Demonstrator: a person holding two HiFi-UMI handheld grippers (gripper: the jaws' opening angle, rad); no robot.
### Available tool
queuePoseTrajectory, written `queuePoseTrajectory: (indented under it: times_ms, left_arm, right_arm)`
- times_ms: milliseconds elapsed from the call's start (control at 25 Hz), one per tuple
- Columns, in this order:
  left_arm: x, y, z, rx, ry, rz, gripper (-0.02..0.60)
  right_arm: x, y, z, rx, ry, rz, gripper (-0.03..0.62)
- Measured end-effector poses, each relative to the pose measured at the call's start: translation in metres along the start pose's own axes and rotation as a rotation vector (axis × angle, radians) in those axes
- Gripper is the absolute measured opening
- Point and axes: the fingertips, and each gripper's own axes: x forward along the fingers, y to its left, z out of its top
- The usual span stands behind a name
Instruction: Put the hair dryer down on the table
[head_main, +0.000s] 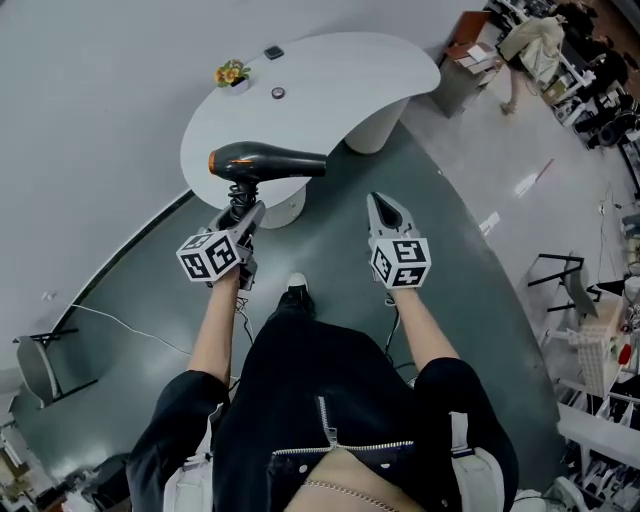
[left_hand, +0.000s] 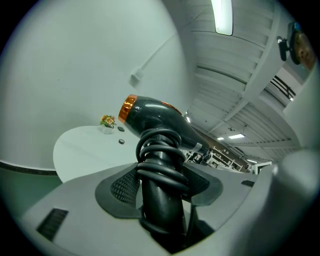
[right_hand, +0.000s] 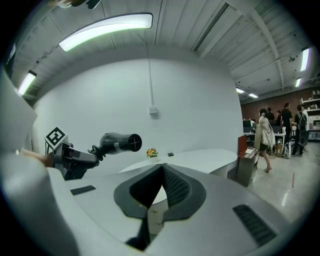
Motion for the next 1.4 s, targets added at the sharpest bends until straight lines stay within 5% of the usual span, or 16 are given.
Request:
queuePoseTrajectory:
  times_ms: [440,840,1400]
  left_arm:
    - [0.096,0.048,0.066,0.034,0.054,-0.063,0.259]
    - [0.157,0.069,0.085,0.006,0.087,-0.060,0.259]
    - [0.296,0.061,0.124,-0.061,0.024,0.062,0.259]
  right_arm:
    - [0.103,-0.031,0.039,0.014,-0.025,-0.063,0.006]
    - [0.161,-0.070,0.044,0.042,-0.008,-0.070,0.006]
    - [0.295,-0.179,0.090,0.012,0.021,0.125,0.006]
